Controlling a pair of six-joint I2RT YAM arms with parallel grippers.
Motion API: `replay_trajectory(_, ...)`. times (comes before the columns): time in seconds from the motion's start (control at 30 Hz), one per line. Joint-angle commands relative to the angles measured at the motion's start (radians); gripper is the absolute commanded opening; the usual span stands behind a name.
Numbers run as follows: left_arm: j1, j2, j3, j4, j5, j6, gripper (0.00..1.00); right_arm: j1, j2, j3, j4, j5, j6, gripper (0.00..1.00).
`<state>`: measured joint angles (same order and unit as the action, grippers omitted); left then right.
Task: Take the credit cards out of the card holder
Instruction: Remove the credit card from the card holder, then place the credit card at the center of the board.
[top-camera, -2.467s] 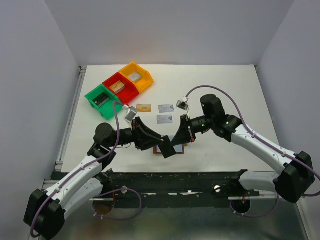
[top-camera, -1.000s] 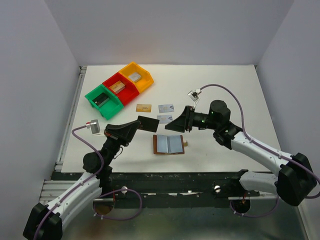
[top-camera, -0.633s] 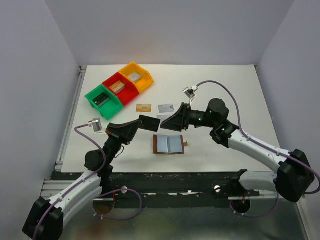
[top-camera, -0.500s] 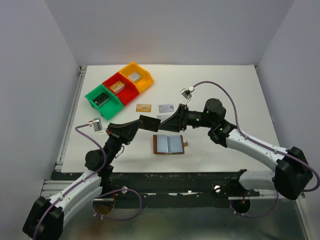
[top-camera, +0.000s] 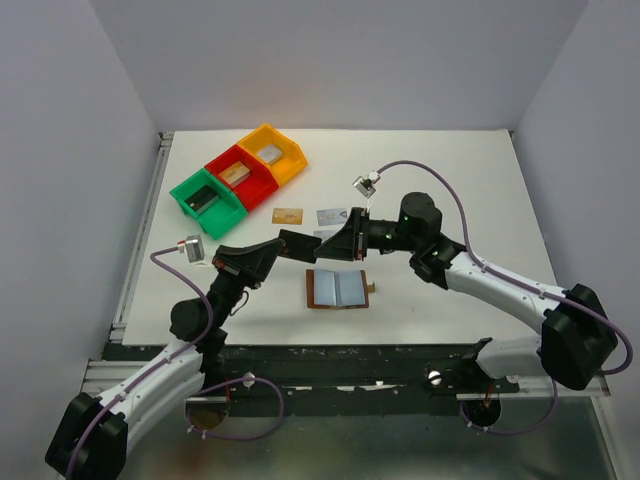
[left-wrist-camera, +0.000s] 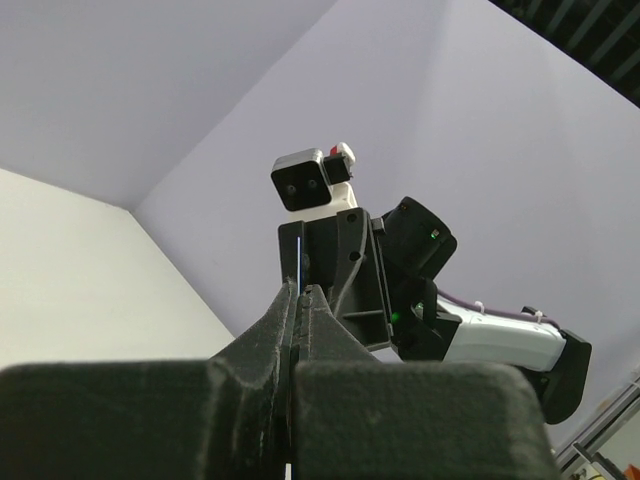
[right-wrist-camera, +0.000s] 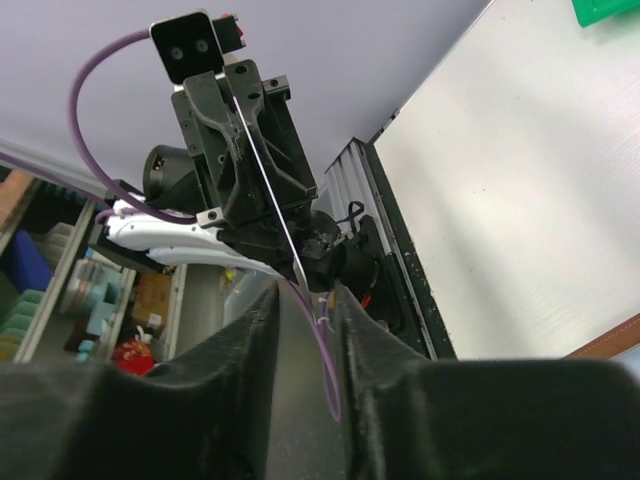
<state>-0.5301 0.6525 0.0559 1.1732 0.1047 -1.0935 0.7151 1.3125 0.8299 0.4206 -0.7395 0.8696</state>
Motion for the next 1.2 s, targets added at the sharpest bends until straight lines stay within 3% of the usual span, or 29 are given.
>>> replay_trajectory(0.0, 0.001, 0.012, 0.025, 0.034, 0.010, -0.009, 0.00, 0.014, 0.025, 0.044, -0.008, -0.031, -0.012, 0.32)
replay_trajectory(0.2, 0.001, 0.010, 0.038, -0.013, 0.020, -0.009, 0.00, 0.012, 0.005, 0.051, -0.031, -0.029, -0.030, 0.04)
replay_trajectory(0.23, 0.001, 0.003, 0.042, -0.035, 0.023, -0.009, 0.10, 0.007, -0.007, 0.057, -0.075, -0.020, -0.049, 0.00)
replay_trajectory(0.33, 0.002, -0.077, 0.067, -0.201, -0.011, 0.026, 0.90, -0.038, -0.051, 0.096, -0.245, 0.005, -0.134, 0.00)
replay_trajectory(0.37, 0.002, -0.117, 0.084, -0.305, -0.043, 0.049, 0.99, -0.067, -0.067, 0.110, -0.309, 0.006, -0.151, 0.00)
replay_trajectory(0.5, 0.010, -0.258, 0.159, -0.668, -0.173, 0.153, 0.99, -0.241, -0.073, 0.184, -0.584, 0.018, -0.253, 0.00)
replay_trajectory(0.67, 0.012, -0.277, 0.229, -0.921, -0.269, 0.179, 0.99, -0.364, 0.112, 0.400, -0.949, 0.198, -0.409, 0.00)
replay_trajectory(0.8, 0.013, -0.214, 0.234, -0.943, -0.205, 0.159, 0.99, -0.388, 0.287, 0.567, -1.106, 0.366, -0.495, 0.00)
replay_trajectory(0.93, 0.016, -0.168, 0.222, -0.948, -0.125, 0.164, 0.99, -0.416, 0.468, 0.738, -1.212, 0.394, -0.589, 0.00)
replay_trajectory(1.1, 0.018, -0.192, 0.188, -0.926, -0.051, 0.199, 0.99, -0.494, 0.674, 0.958, -1.344, 0.199, -0.698, 0.00)
replay_trajectory(1.17, 0.018, -0.224, 0.176, -0.935, -0.039, 0.213, 0.99, -0.526, 0.723, 0.972, -1.343, 0.100, -0.727, 0.00)
